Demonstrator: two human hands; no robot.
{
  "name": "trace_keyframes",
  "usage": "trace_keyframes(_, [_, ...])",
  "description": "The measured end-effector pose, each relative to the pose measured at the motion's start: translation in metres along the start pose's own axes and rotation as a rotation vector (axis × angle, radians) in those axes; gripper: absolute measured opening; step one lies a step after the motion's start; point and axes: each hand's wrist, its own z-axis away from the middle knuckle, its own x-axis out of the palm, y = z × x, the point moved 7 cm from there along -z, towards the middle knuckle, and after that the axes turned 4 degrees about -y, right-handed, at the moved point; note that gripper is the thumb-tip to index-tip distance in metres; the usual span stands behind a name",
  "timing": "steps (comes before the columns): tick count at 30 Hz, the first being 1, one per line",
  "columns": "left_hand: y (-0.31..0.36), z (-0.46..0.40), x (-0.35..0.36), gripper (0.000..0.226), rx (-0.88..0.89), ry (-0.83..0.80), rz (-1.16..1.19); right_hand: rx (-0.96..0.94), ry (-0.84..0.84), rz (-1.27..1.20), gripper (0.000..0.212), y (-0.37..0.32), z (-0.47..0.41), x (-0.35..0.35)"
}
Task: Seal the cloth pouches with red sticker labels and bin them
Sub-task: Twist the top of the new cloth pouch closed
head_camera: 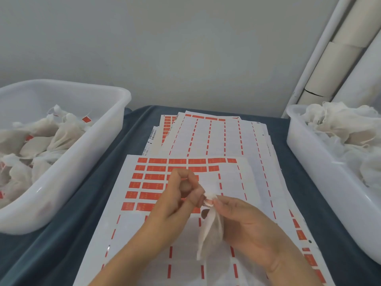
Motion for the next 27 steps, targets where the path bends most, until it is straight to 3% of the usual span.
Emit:
trace_keyframes(4, [-0.021, 0.0, 0.004, 0.024, -0.355, -0.104, 0.508, -0.024, -0.012, -0.011, 0.025, 0.0, -0.001, 0.001])
trace_keyframes(7, [-0.022, 0.001, 0.007, 0.017, -0.393, -0.186, 0.616, -0.024, 0.053, -0.029, 0.023, 0.003, -0.003, -0.006])
trace_keyframes(11, [-0.018, -0.001, 0.007, 0.022, -0.32, -0.192, 0.476, -0.02, 0.087, -0.044, 0.023, 0.005, -0.004, -0.008])
trace_keyframes(14, [-0.018, -0.004, 0.007, 0.035, -0.263, -0.135, 0.367, -0.032, 0.154, 0.078, 0.03, 0.002, -0.005, -0.014])
trace_keyframes(16, [-0.019, -0.006, 0.004, 0.044, -0.241, -0.048, 0.169, -0.06, 0.227, 0.164, 0.036, -0.001, -0.004, -0.02])
trace_keyframes(20, [-0.012, -0.003, -0.017, 0.034, -0.154, 0.208, -0.16, -0.124, 0.393, 0.361, 0.035, -0.008, 0.0, -0.025])
trace_keyframes(23, [-0.012, -0.001, -0.004, 0.044, -0.086, 0.097, -0.309, -0.171, 0.443, 0.514, 0.036, -0.01, 0.0, -0.023])
trace_keyframes(27, [-0.013, -0.003, 0.002, 0.022, -0.066, 0.053, -0.324, -0.205, 0.446, 0.575, 0.039, -0.011, -0.001, -0.023])
